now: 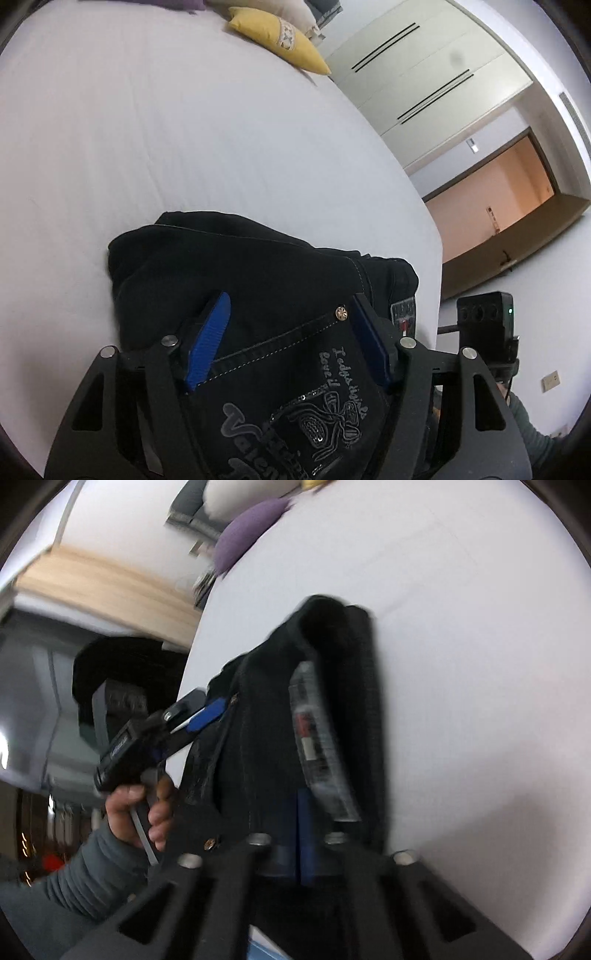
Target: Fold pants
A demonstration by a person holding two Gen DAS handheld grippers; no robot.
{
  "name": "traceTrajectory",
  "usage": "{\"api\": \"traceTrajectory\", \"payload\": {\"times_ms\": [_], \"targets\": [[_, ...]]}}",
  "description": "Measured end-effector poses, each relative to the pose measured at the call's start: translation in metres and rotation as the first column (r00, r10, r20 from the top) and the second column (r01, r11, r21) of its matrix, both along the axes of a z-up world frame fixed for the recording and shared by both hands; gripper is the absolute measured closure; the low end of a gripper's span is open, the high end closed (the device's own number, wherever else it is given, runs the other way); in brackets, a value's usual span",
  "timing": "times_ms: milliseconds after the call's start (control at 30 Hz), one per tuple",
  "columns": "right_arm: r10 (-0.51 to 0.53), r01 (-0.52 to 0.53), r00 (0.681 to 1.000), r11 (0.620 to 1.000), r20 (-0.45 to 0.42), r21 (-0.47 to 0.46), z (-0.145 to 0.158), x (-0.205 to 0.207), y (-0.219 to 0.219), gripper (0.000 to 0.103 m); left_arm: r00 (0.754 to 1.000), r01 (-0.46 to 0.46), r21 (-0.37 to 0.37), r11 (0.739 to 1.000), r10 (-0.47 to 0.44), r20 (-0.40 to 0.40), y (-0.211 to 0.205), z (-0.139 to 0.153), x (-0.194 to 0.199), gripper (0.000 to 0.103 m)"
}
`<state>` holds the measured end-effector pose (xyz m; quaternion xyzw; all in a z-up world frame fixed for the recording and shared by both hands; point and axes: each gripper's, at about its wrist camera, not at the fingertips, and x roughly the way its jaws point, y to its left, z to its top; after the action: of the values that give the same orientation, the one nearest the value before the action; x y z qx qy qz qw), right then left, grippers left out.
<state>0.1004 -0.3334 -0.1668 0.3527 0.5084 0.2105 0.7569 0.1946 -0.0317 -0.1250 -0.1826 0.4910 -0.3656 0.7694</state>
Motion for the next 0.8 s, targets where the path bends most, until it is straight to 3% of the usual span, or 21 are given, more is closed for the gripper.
{"api": "traceTrajectory", "payload": {"times_ms": [133, 200, 233, 267, 333, 400, 433, 500, 533, 567, 600, 633, 733, 800], "targets": [[0.064, -0.069, 0.993, 0.997, 0.103, 0.043, 0.024, -0.021, 0.001, 0.083, 0.998, 0.033, -0.017, 0.999, -0.032, 0.062, 0.014, 0.025, -0.032, 0.04], [0.1, -0.107, 0.987, 0.993, 0.127, 0.047, 0.025, -0.029, 0.007, 0.062, 0.996, 0.061, -0.036, 0.997, -0.058, 0.073, 0.021, 0.029, -0.06, 0.04], [0.114, -0.119, 0.986, 0.992, 0.118, 0.041, 0.021, -0.03, 0.007, 0.056, 0.995, 0.075, -0.038, 0.996, -0.072, 0.065, 0.022, 0.026, -0.069, 0.04], [0.123, -0.127, 0.988, 0.991, 0.095, 0.034, 0.01, -0.031, 0.008, 0.055, 0.994, 0.097, -0.008, 0.995, -0.097, 0.049, 0.02, 0.017, -0.08, 0.04], [0.093, -0.098, 0.992, 0.993, 0.089, 0.062, 0.0, -0.033, 0.001, 0.065, 0.989, 0.112, 0.079, 0.991, -0.119, 0.086, 0.016, 0.005, -0.097, 0.04], [0.066, -0.072, 0.995, 0.994, 0.077, 0.076, 0.007, -0.035, -0.004, 0.066, 0.987, 0.092, 0.114, 0.989, -0.106, 0.124, 0.014, 0.007, -0.107, 0.04], [0.059, -0.065, 0.993, 0.996, 0.104, 0.058, 0.02, -0.037, -0.006, 0.064, 0.99, 0.079, 0.101, 0.992, -0.09, 0.111, 0.015, 0.012, -0.109, 0.04], [0.043, -0.051, 0.983, 0.998, 0.177, 0.044, 0.041, -0.04, -0.013, 0.042, 0.991, 0.066, 0.073, 0.995, -0.074, 0.114, 0.023, 0.03, -0.114, 0.038], [0.024, -0.034, 0.979, 0.998, 0.201, 0.045, 0.05, -0.041, -0.019, 0.037, 0.989, 0.05, 0.08, 0.996, -0.06, 0.131, 0.029, 0.035, -0.117, 0.036], [-0.014, 0.006, 0.976, 0.999, 0.215, 0.041, 0.053, -0.035, -0.029, 0.029, 0.987, 0.011, 0.096, 0.995, -0.027, 0.157, 0.04, 0.042, -0.118, 0.025], [-0.044, 0.035, 0.976, 0.998, 0.213, 0.044, 0.054, -0.033, -0.035, 0.027, 0.986, -0.035, 0.106, 0.994, 0.016, 0.168, 0.053, 0.046, -0.117, 0.015], [-0.075, 0.066, 0.978, 0.996, 0.194, 0.053, 0.05, -0.027, -0.042, 0.027, 0.985, -0.057, 0.106, 0.993, 0.039, 0.167, 0.061, 0.05, -0.114, 0.012], [-0.12, 0.118, 0.986, 0.993, 0.115, 0.023, 0.031, -0.008, -0.049, 0.027, 0.99, -0.107, 0.139, 0.985, 0.093, 0.104, 0.084, 0.048, -0.099, 0.01], [-0.113, 0.113, 0.992, 0.994, 0.064, -0.003, 0.014, 0.006, -0.054, 0.027, 0.995, -0.104, 0.155, 0.983, 0.104, 0.008, 0.089, 0.034, -0.086, 0.01]]}}
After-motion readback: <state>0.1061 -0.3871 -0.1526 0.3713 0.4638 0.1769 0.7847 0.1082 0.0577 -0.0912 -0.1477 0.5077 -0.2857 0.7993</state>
